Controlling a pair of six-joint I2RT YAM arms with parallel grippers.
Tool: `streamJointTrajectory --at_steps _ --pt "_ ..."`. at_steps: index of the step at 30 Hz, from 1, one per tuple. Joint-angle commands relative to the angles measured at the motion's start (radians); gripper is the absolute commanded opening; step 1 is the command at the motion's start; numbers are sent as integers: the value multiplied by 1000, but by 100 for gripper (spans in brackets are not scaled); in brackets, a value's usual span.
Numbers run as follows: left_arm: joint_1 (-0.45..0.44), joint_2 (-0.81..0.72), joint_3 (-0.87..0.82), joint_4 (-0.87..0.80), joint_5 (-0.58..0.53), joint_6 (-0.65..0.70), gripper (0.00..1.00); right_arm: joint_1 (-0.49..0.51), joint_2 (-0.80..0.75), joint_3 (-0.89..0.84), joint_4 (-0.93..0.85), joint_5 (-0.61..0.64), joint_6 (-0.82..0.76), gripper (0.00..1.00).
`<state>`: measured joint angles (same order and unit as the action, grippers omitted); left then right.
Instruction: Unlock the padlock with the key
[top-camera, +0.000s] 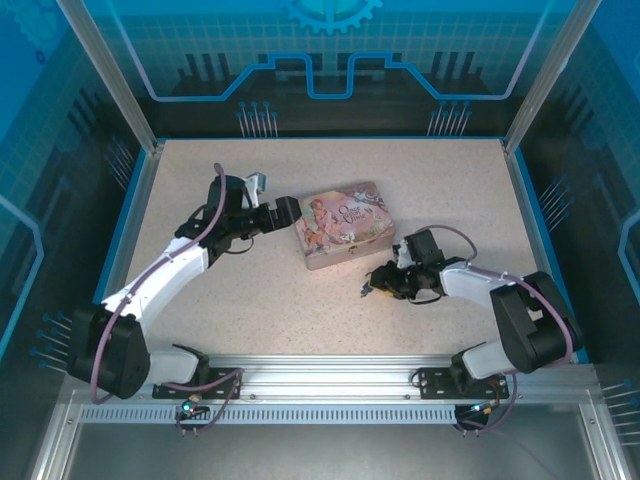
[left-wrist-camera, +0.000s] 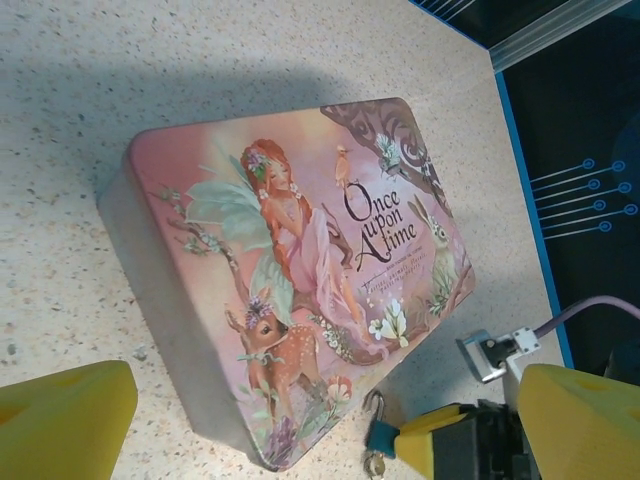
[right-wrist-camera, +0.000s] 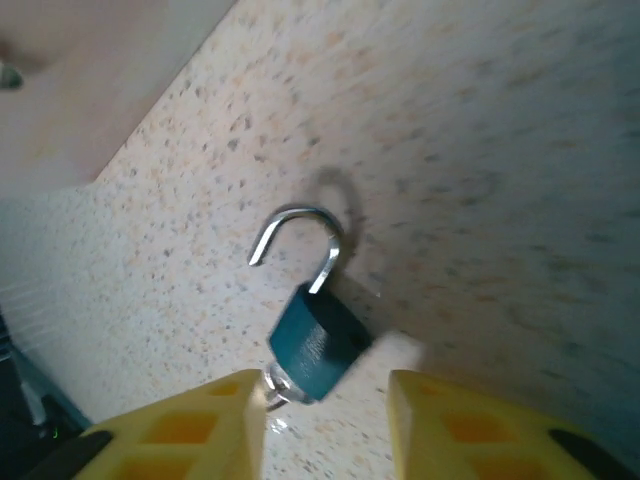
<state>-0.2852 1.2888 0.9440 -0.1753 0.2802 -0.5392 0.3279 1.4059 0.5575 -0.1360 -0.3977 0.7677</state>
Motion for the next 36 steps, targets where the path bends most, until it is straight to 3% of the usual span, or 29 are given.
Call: streamJointTrajectory --at_steps 1,4,8,11,13,15,18,21,26,28,31,35,36 --pt "30 -79 -2 -49 -27 45 99 -51 -127 47 -149 101 -77 45" --pt "52 -130 -9 -69 -72 62 99 -100 -245 70 -220 169 -129 55" --pt "90 -199 -65 -68 -213 84 99 -185 -365 96 -261 254 -196 66" --pt "131 -253 -162 -12 -353 99 99 -239 -417 108 -267 382 -250 82" --pt "161 -277 -231 47 -418 129 99 -268 -438 100 -246 491 -271 100" --pt "167 -291 -323 166 -491 215 99 -293 -452 61 -145 568 -336 100" --pt "175 -264 -475 416 -555 330 99 -302 -435 -42 111 567 -501 100" --pt "180 -191 -544 577 -591 402 99 -302 -342 -104 315 608 -558 100" --pt "192 -57 -548 660 -551 476 99 -288 -163 -176 664 625 -607 100" --pt "199 0 -565 759 -514 493 99 -285 -123 -166 720 603 -633 100" --pt "206 50 -564 861 -418 527 99 -281 -74 -171 815 582 -702 100" --pt "220 101 -556 919 -322 609 99 -304 93 -230 1088 508 -712 100" --pt "229 126 -576 982 -306 613 99 -299 85 -203 1021 499 -718 100"
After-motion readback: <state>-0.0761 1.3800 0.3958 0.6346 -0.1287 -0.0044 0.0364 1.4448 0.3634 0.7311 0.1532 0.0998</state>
